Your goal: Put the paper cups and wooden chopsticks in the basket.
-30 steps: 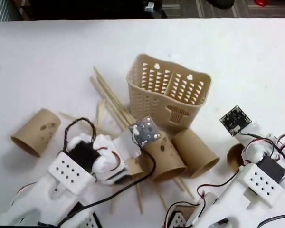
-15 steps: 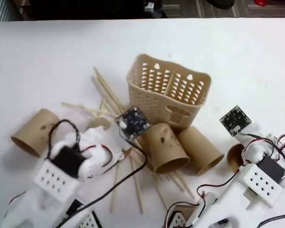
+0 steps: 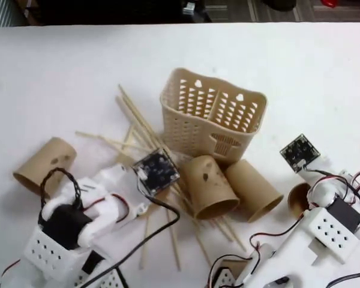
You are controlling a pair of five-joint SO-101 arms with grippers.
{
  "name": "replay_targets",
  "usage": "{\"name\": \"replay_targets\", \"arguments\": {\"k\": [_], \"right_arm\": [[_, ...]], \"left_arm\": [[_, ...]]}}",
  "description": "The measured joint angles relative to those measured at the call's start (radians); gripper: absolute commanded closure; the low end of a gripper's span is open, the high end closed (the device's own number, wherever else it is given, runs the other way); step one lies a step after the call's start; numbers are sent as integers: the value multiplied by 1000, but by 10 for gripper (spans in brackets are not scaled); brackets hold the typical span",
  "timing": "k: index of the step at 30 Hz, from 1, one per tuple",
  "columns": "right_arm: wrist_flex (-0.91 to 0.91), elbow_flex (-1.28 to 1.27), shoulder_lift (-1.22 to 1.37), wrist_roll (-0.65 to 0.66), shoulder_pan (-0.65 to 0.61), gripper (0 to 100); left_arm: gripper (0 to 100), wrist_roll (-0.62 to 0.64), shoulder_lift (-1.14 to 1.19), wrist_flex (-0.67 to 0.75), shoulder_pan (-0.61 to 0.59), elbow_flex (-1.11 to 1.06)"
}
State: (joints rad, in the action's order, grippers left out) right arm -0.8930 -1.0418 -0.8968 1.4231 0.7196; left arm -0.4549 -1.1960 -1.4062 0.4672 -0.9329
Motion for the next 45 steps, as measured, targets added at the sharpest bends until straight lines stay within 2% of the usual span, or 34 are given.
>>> {"name": "replay_targets", "arguments": {"k": [8,14,21,27,34,38,45], "right_arm": [[0,0,0,0,5,981],[0,0,0,0,5,981],[0,0,0,0,5,981],[0,0,0,0,5,981],[0,0,0,0,5,981],[0,0,0,0,5,981],[-2,78,3,-3,58,981]], "left_arm": [[744,-28,-3,-37,-48,-46],[750,-51,-3,60,-95,-192],[902,-55,-3,206,-209,-270],[976,-57,-20,235,-226,-269],[977,-57,-11,239,-226,-269],[977,-57,-12,219,-227,-229],[977,-57,-12,126,-339,15]]}}
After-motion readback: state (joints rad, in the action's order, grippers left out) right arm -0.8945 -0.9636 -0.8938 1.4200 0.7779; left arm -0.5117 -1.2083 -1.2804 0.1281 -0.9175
